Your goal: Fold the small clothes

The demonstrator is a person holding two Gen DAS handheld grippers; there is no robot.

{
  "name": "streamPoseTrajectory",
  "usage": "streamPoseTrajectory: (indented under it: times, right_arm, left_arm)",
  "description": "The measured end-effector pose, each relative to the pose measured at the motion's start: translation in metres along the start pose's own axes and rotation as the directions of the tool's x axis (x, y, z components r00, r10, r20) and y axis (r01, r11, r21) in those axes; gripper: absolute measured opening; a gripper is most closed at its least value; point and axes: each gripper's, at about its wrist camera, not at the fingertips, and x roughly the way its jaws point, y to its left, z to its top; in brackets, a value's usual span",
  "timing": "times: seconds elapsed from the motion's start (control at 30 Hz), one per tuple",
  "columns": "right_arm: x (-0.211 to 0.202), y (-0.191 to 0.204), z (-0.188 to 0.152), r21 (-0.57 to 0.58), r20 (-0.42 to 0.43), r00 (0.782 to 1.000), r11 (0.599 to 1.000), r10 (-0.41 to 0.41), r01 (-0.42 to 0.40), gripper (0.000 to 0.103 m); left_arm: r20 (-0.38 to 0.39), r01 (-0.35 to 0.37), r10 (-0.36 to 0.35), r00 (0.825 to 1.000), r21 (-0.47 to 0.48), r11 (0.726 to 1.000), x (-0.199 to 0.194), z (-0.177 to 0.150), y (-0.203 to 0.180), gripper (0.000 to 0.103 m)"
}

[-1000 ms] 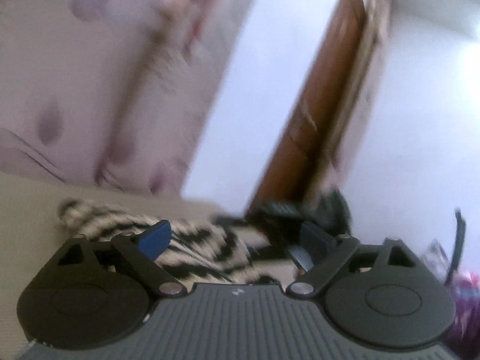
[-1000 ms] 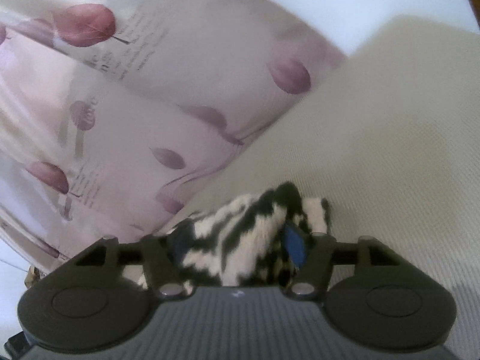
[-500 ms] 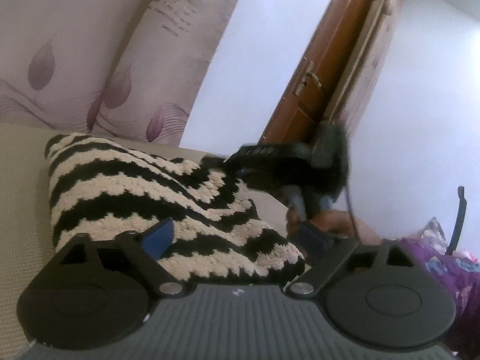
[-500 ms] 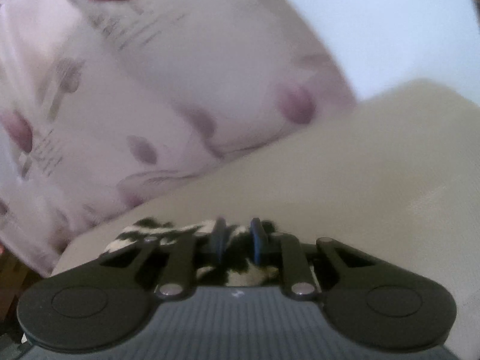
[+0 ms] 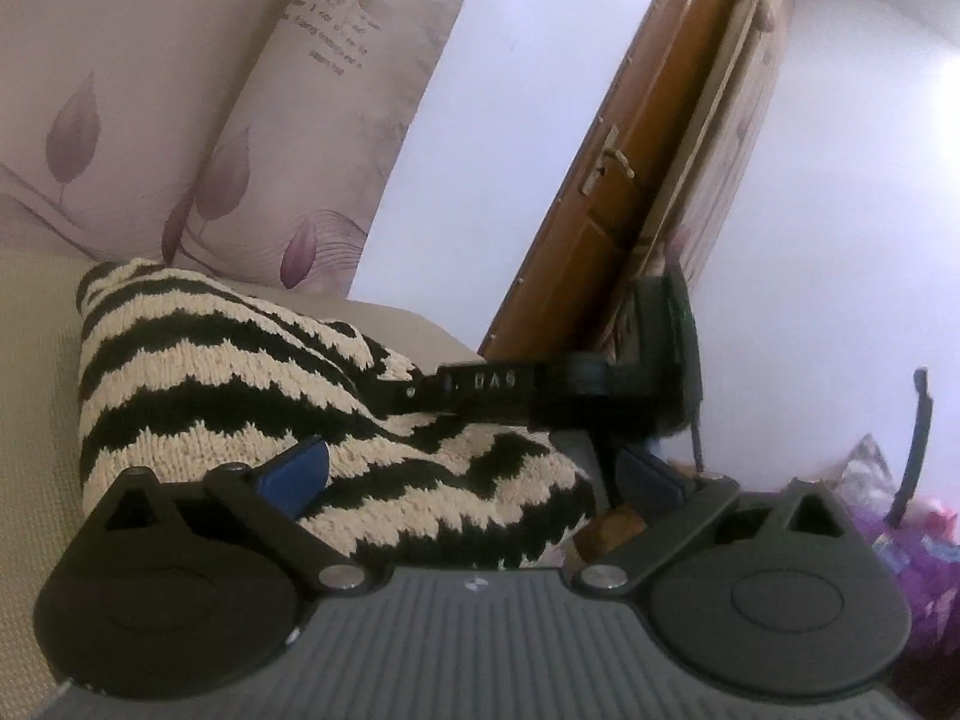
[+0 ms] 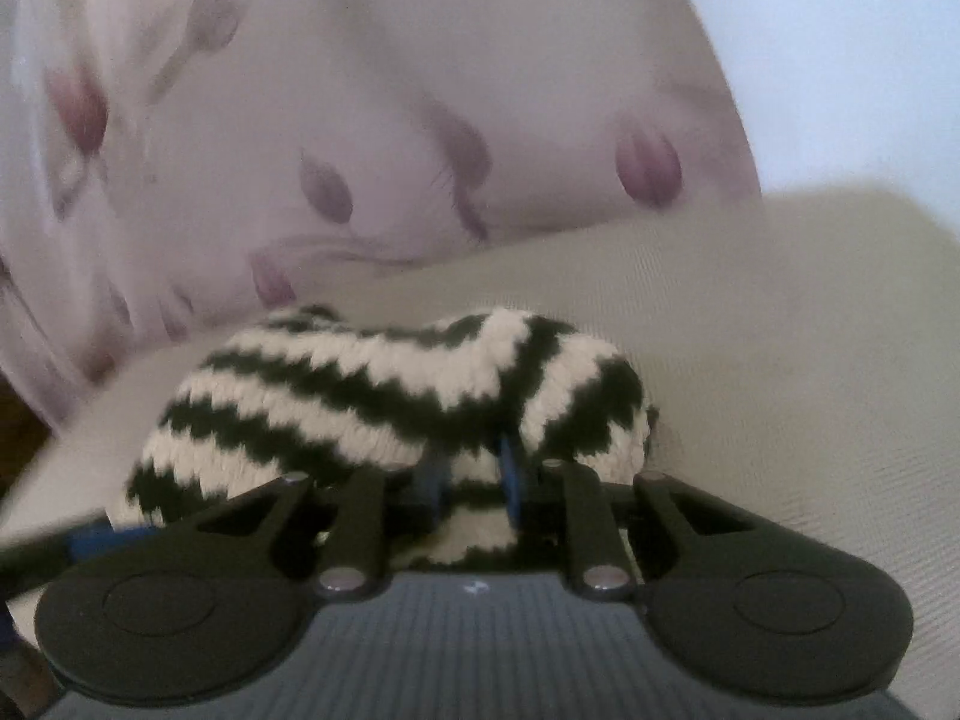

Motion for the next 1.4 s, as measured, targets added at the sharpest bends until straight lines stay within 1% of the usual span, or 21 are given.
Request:
streamPoseTrajectory:
  times: [0.1, 0.2, 0.27, 0.3, 0.37, 0.47, 0.53, 0.57, 0.6, 0.63, 0.7, 0.73, 0.83, 0.9, 0.93, 1.03, 1.13, 1.23, 1.3, 1.37, 1.4]
  right_arm:
    - [-0.006, -0.008, 0.004, 0.069, 0.003, 0.999, 0.997, 0.038, -0.038, 0.018]
    - [-0.038, 0.001, 0.009, 0.074, 0.097, 0.995, 0.996, 0.033, -0.040, 0.021]
    - [-0.068, 0.012, 0.005, 0.039, 0.151, 0.987, 0.998, 0.049, -0.055, 0.021]
    - [-0.079, 0.020, 0.001, 0.012, 0.163, 0.985, 0.999, 0.050, -0.053, 0.021]
    - [-0.098, 0.044, -0.011, -0.060, 0.169, 0.984, 0.997, 0.053, -0.043, 0.021]
    - [-0.099, 0.070, -0.027, -0.142, 0.119, 0.992, 0.990, 0.037, -0.020, 0.021]
    - [-0.092, 0.080, -0.045, -0.214, 0.076, 0.995, 0.974, -0.057, 0.072, 0.021]
    - [-0.086, 0.075, -0.053, -0.212, 0.041, 0.993, 0.970, -0.114, 0.120, 0.021]
    - [-0.082, 0.067, -0.061, -0.192, 0.008, 0.992, 0.973, -0.126, 0.126, 0.021]
    - [-0.083, 0.057, -0.067, -0.152, -0.011, 0.993, 0.982, -0.115, 0.112, 0.020]
    - [-0.095, 0.043, -0.069, -0.051, 0.010, 0.999, 0.997, -0.053, 0.053, 0.022]
    - [-0.101, 0.041, -0.066, -0.034, 0.025, 0.999, 0.999, -0.035, 0.036, 0.022]
    - [-0.115, 0.047, -0.058, -0.087, 0.055, 0.998, 0.996, -0.003, 0.008, 0.034]
    - [-0.115, 0.049, -0.052, -0.126, 0.047, 0.998, 0.992, 0.032, -0.026, 0.065]
    - [-0.115, 0.051, -0.051, -0.156, 0.035, 0.999, 0.987, 0.039, -0.033, 0.070]
    - [-0.104, 0.052, -0.052, -0.219, -0.012, 1.000, 0.975, 0.025, -0.027, 0.073]
    - [-0.092, 0.049, -0.060, -0.207, -0.127, 0.983, 0.966, 0.132, -0.157, 0.073]
    - [-0.083, 0.061, -0.067, -0.290, -0.168, 0.978, 0.941, 0.127, -0.172, 0.071]
    - [-0.084, 0.055, -0.064, -0.225, -0.157, 0.968, 0.947, 0.196, -0.228, 0.041]
    - [-0.092, 0.039, -0.059, -0.114, -0.085, 0.967, 0.962, 0.241, -0.249, 0.021]
    - [-0.098, 0.030, -0.056, -0.060, -0.047, 0.966, 0.965, 0.253, -0.255, 0.020]
  left_arm:
    - [0.029, 0.018, -0.017, 0.999, -0.047, 0.999, -0.008, 0.005, 0.003, 0.101]
    - [0.109, 0.058, -0.037, 0.993, -0.196, 0.979, -0.029, 0.015, 0.017, 0.103]
    - [0.156, 0.040, 0.001, 0.988, -0.258, 0.965, -0.046, 0.018, 0.026, 0.103]
    - [0.161, 0.016, 0.027, 0.987, -0.261, 0.965, -0.052, 0.019, 0.028, 0.103]
    - [0.139, -0.045, 0.079, 0.987, -0.232, 0.972, -0.056, 0.019, 0.030, 0.103]
    - [0.071, -0.126, 0.139, 0.988, -0.165, 0.978, -0.051, 0.012, 0.026, 0.103]
    - [0.040, -0.152, 0.159, 0.986, -0.130, 0.980, -0.047, 0.005, 0.023, 0.102]
    - [0.039, -0.152, 0.157, 0.987, -0.110, 0.982, -0.047, 0.002, 0.021, 0.102]
    - [0.037, -0.152, 0.156, 0.987, -0.099, 0.983, -0.048, 0.001, 0.020, 0.102]
    - [0.032, -0.153, 0.156, 0.987, -0.090, 0.984, -0.048, 0.001, 0.018, 0.102]
    - [0.022, -0.167, 0.169, 0.985, -0.066, 0.984, -0.045, 0.001, 0.016, 0.102]
    - [0.020, -0.172, 0.173, 0.985, -0.063, 0.983, -0.045, 0.001, 0.017, 0.102]
    - [0.023, -0.170, 0.172, 0.985, -0.080, 0.982, -0.046, 0.001, 0.019, 0.102]
    - [0.025, -0.174, 0.177, 0.984, -0.083, 0.981, -0.045, -0.001, 0.020, 0.103]
    - [0.024, -0.177, 0.179, 0.984, -0.079, 0.981, -0.044, -0.001, 0.019, 0.103]
    - [0.019, -0.188, 0.190, 0.982, -0.056, 0.980, -0.042, 0.000, 0.016, 0.103]
    - [0.013, -0.197, 0.197, 0.980, -0.038, 0.980, -0.038, 0.001, 0.013, 0.103]
    - [0.013, -0.200, 0.201, 0.980, -0.039, 0.979, -0.038, 0.001, 0.016, 0.103]
    - [0.014, -0.211, 0.211, 0.977, -0.047, 0.976, -0.038, 0.001, 0.017, 0.103]
    - [0.017, -0.211, 0.213, 0.977, -0.065, 0.975, -0.039, 0.001, 0.019, 0.103]
    - [0.019, -0.208, 0.209, 0.978, -0.073, 0.975, -0.039, 0.001, 0.020, 0.103]
